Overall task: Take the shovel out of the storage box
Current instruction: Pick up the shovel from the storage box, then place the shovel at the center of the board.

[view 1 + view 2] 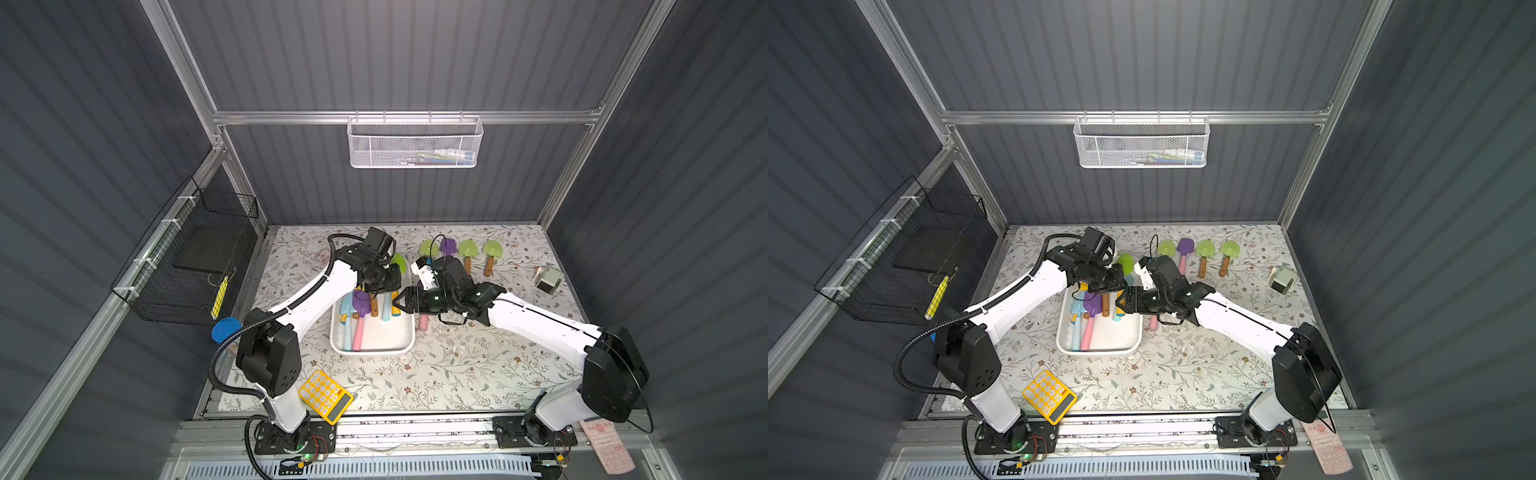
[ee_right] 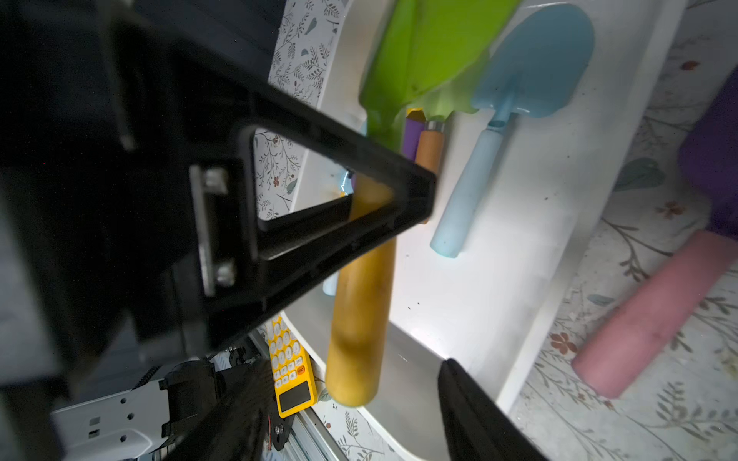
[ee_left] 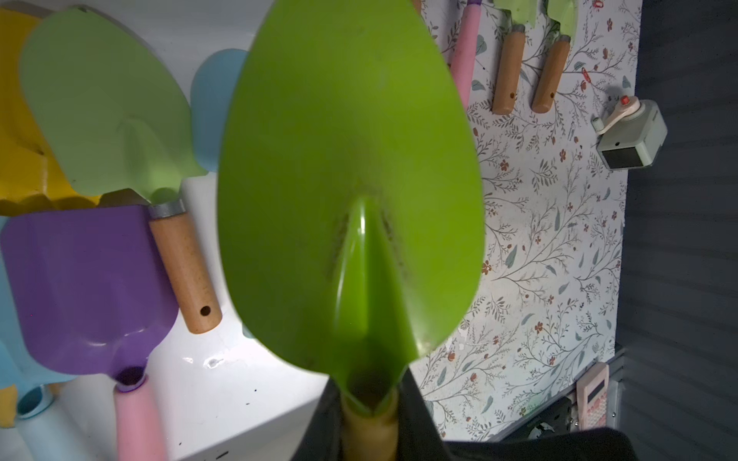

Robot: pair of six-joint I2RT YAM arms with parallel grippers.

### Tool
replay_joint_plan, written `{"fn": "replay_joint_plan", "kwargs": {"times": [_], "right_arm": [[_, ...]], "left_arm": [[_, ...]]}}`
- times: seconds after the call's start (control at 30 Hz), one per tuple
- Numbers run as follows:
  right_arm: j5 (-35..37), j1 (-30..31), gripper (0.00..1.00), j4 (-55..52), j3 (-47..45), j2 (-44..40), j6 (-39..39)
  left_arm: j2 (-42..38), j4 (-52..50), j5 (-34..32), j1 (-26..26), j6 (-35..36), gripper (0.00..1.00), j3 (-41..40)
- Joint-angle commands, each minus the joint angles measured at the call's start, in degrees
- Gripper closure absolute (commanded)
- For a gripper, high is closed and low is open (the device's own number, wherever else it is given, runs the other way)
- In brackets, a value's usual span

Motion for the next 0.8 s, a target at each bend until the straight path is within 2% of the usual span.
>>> {"fn": "replay_joint_plan", "kwargs": {"times": [0.0, 0.37, 0.6, 0.67, 0.77], "right_arm": [[-0.5, 0.2, 0.33, 1.8, 1.1, 1.8, 0.8], [-1.7, 0.2, 0.45, 5.1, 0.8, 3.6, 1.4], [-1.1, 0.2, 0.76, 4.6, 0.4, 2.9, 1.1], [-1.0, 0.2, 0.81, 4.3, 0.3, 2.5, 1.1], [-0.5, 0.1, 0.84, 4.2, -0.6, 1.7, 1.1]], "left_arm": [[-2.3, 1.1, 2.0, -0.3, -1.1, 1.0, 0.8], [-3.0, 1.6, 3.6, -0.3, -1.9, 1.0, 0.9], [-3.0, 1.5, 3.6, -0.3, -1.8, 0.96, 0.9], [-3.0, 1.3, 3.2, -0.3, -1.5, 0.85, 1.1], [-3.0, 1.0, 2.9, -0.3, -0.8, 0.42, 1.7]]}}
